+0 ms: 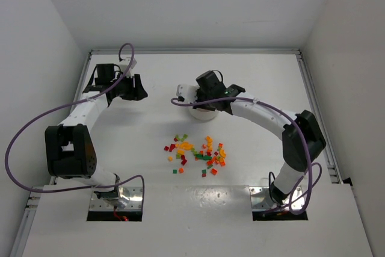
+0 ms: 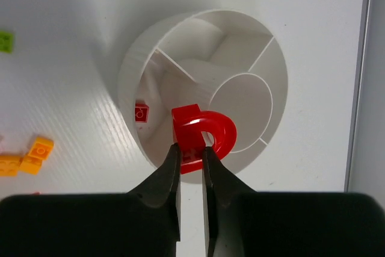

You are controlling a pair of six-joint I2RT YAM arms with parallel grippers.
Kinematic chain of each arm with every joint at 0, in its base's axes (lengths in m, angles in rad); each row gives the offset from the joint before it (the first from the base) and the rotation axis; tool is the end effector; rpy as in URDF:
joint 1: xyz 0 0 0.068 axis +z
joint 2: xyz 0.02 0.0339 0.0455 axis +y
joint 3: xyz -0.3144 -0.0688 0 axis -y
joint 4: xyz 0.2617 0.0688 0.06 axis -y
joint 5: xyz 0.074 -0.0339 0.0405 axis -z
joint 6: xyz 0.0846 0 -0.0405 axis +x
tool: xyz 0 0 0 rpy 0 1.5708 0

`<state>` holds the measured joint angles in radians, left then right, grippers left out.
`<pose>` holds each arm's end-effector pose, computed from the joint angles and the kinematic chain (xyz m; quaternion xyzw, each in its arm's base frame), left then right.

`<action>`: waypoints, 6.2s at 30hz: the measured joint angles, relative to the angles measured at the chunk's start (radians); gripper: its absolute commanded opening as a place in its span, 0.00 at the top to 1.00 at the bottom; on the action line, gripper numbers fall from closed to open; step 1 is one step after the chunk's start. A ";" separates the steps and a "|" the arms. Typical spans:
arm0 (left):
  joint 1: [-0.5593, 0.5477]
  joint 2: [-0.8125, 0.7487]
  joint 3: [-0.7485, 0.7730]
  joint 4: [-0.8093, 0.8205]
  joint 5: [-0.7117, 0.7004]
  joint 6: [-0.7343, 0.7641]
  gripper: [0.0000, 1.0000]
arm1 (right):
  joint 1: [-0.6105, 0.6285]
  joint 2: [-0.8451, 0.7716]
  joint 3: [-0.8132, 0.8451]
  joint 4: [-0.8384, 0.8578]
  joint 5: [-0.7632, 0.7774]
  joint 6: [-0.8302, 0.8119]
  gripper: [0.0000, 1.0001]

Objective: Sort the legos into containers by color

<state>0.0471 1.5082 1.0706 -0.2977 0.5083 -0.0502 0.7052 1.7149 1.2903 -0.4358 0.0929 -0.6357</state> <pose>0.3740 -0.0236 0.2715 0.0589 0.8886 -0.2304 0.3923 0.3337 0.2737 0.2515 -0.5693 0.7439 -0.0314 0.3487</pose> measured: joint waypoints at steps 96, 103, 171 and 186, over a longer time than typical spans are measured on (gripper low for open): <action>-0.482 0.123 -0.225 -0.298 0.069 1.240 0.87 | -0.552 -0.098 -0.123 -0.204 -0.543 0.678 0.31; -0.436 0.102 -0.106 -0.327 0.077 1.119 0.87 | -0.552 -0.099 -0.135 -0.183 -0.547 0.678 0.31; -0.257 0.140 0.262 0.061 0.174 0.016 0.42 | -0.125 -0.156 -0.145 -0.378 -0.677 0.015 0.66; -0.230 -0.101 -0.005 -0.016 -0.269 -0.144 0.27 | 0.159 0.001 -0.119 -0.159 -0.454 0.185 0.50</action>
<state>-0.1833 1.4067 1.0657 -0.3134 0.2398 -0.1940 0.8639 1.7157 1.1713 -0.5949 -0.3607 -0.4511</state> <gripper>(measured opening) 0.716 0.504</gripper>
